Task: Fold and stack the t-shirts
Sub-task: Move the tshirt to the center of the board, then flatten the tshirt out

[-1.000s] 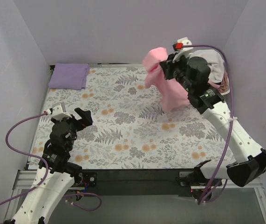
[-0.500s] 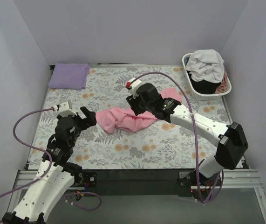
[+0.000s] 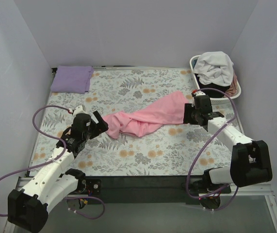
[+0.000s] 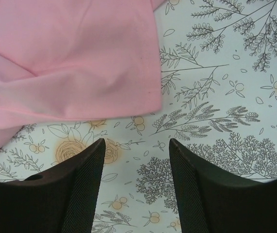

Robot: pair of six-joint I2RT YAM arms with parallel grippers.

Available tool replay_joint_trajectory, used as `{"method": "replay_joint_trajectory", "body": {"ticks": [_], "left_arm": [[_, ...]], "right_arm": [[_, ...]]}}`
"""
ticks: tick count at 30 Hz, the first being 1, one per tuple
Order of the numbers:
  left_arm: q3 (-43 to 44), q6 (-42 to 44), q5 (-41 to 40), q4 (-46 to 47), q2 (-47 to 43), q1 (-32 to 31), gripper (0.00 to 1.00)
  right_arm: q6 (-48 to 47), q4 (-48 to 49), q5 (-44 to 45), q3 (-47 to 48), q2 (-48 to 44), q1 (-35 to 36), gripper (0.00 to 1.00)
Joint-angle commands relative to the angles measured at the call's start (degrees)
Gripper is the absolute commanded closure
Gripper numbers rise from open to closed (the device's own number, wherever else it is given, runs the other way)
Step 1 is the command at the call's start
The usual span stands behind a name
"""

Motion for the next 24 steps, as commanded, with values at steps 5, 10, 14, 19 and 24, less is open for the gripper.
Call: {"method": "replay_joint_trajectory", "body": {"ticks": [5,10,14,19,24], "left_arm": [[1.2,-1.5,-3.1,-0.8,-2.6,-0.1,0.05],[1.3,-0.9,-5.2,-1.4,-4.3,-0.1,0.05],[1.2,-1.0,-5.1,-1.1,-5.0,-0.1,0.05],[1.3,-0.9,-4.8,-1.1,-4.8,-0.1,0.05],[1.3,-1.2,-4.5,-1.1,-5.0,-0.1,0.05]], "right_arm": [[2.7,5.3,4.3,1.3,6.1,0.1,0.46],[3.2,6.1,6.6,2.6,10.3,0.1,0.52],[3.4,6.4,7.4,3.2,12.0,0.2,0.53],[3.9,6.4,5.9,3.4,11.7,0.2,0.53],[4.2,6.3,7.5,4.5,12.1,0.2,0.53]]}}
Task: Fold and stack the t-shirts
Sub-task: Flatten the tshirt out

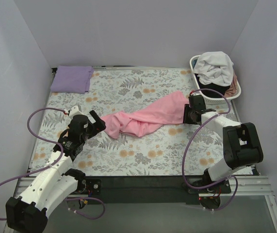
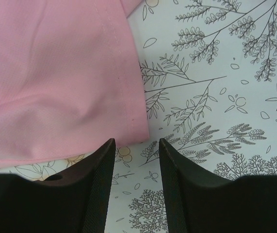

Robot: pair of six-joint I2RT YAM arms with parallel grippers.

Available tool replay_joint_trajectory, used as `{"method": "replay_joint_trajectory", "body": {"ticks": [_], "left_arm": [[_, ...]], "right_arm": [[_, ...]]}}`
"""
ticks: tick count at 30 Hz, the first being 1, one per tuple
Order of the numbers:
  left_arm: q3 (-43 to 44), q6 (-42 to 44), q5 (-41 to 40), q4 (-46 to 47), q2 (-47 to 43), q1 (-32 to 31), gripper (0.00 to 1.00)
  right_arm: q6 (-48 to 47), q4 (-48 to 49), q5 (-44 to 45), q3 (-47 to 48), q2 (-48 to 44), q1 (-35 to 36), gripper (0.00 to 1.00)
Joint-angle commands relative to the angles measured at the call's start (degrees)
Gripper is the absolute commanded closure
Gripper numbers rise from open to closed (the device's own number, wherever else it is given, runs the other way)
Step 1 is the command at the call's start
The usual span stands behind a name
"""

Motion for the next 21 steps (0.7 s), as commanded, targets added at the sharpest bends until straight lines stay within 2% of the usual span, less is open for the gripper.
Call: {"method": "replay_joint_trajectory", "body": {"ticks": [1,4,7,16,21], "left_arm": [[1.3,-0.3,-0.8,-0.2,-0.8,-0.1,0.05],[1.2,-0.2,-0.8,-0.3,-0.9,-0.1,0.05],[1.2,-0.3,-0.7,-0.2,-1.0,-0.1,0.05],[1.3,-0.1,-0.5,-0.2,-0.3,-0.1,0.05],[1.4,0.8,-1.5,0.3,1.2,-0.1,0.05]], "right_arm": [[1.1,1.9,2.2,3.1,-0.1,0.2,0.53],[1.2,1.8,2.2,3.3,0.5,0.1,0.53],[1.2,1.7,3.1,3.2,2.1,0.1,0.58],[1.2,1.7,2.6,1.5,5.5,0.1,0.59],[1.0,1.4,2.2,0.4,4.9,0.0,0.73]]}}
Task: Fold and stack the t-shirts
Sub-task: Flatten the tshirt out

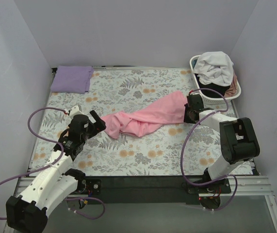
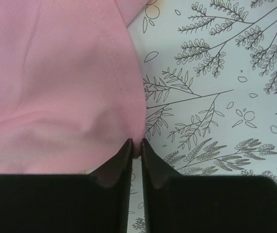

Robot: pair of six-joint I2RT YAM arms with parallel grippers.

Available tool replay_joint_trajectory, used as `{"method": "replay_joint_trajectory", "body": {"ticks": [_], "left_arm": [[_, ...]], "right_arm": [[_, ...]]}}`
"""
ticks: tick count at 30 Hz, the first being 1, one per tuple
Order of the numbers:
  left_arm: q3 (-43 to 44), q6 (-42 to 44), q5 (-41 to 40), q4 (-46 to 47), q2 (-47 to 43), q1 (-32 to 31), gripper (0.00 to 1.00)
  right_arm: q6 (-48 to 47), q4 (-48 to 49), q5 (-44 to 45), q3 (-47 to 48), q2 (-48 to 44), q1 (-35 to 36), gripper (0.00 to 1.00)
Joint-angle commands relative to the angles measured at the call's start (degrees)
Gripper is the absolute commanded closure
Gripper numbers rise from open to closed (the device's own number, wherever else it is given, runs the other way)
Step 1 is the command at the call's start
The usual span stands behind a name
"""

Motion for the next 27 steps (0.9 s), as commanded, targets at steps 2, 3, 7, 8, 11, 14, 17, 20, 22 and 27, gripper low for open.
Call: {"method": "replay_joint_trajectory", "body": {"ticks": [2,3,7,8,11,14,17,20,22,27], "left_arm": [[2.4,1.3,-1.9,0.3,3.5,-0.1,0.05],[2.9,1.7,-1.8,0.3,4.8,-0.1,0.05],[5.9,3.0,-1.1,0.6,11.7,-0.1,0.06],[7.3,3.2,-1.7,0.8,13.5,-0.1,0.07],[9.8,3.6,-3.9,1.3,19.8,0.0,0.18],[11.4,3.6,-5.2,1.5,26.0,0.8,0.28],[13.7,3.9,-3.8,2.7,32.0,1.6,0.29],[16.3,4.0,-3.0,3.4,37.9,2.6,0.29],[18.2,3.9,-1.7,3.8,41.6,4.3,0.29],[21.1,4.1,1.3,5.0,46.9,7.2,0.30]], "right_arm": [[-0.2,-0.8,0.9,-1.8,0.0,0.0,0.92],[-0.4,-0.9,1.6,-2.1,-1.1,0.0,0.99],[-1.6,-0.9,2.8,-2.7,-3.8,0.0,0.99],[-1.8,-0.8,2.7,-3.0,-4.5,0.0,0.99],[-2.3,-0.8,2.0,-3.4,-6.1,0.0,0.99],[-2.9,-0.6,1.2,-4.0,-6.7,0.0,0.99],[-3.0,-0.1,0.7,-4.5,-7.0,0.0,0.99],[-3.1,0.6,-0.6,-4.9,-7.2,0.0,0.99],[-3.3,1.0,-1.3,-5.1,-7.2,0.0,0.99],[-4.0,1.0,-1.6,-4.9,-7.6,0.0,0.99]]}}
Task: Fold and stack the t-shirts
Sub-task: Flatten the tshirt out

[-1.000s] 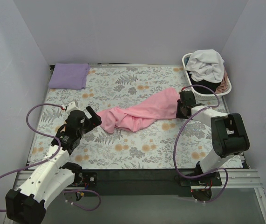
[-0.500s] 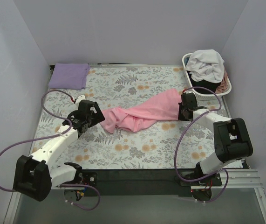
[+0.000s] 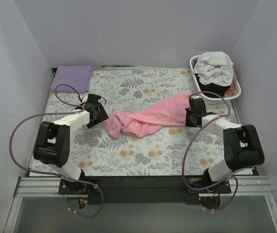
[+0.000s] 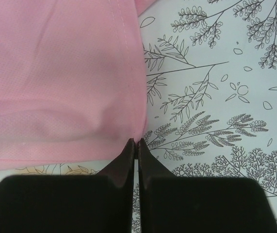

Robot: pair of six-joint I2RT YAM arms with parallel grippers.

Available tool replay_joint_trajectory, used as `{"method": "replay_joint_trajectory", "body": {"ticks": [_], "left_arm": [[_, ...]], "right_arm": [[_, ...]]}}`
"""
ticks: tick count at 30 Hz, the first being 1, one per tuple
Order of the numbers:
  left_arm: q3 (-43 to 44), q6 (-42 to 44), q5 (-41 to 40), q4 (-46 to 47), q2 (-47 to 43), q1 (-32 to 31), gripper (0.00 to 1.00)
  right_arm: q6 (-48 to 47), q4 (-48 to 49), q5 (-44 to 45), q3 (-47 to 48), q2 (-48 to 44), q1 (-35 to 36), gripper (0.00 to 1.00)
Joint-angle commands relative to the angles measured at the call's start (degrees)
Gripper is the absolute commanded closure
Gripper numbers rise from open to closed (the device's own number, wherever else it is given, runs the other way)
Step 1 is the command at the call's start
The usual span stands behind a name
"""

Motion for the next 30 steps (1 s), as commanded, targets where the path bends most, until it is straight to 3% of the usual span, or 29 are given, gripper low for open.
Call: {"method": "replay_joint_trajectory", "body": {"ticks": [1,4,6,16,30], "left_arm": [[3.7,0.8,1.5,1.5,1.7,1.5,0.33],[5.2,1.5,1.5,0.6,4.6,1.6,0.47],[6.4,1.6,1.1,0.1,5.8,1.5,0.51],[11.7,4.0,-1.1,-4.1,10.3,1.5,0.53],[13.7,4.2,-2.1,-10.0,13.1,-0.8,0.68]], "right_arm": [[-1.0,1.6,-0.8,0.0,-2.2,0.0,0.99],[-1.0,1.6,-1.4,0.0,-2.9,0.0,0.99],[-1.0,1.6,-1.8,-0.1,-3.4,0.0,0.99],[-1.0,2.7,-2.5,-0.7,-3.9,0.0,0.99],[-0.9,3.0,-2.4,-1.0,-4.3,0.0,0.99]]}}
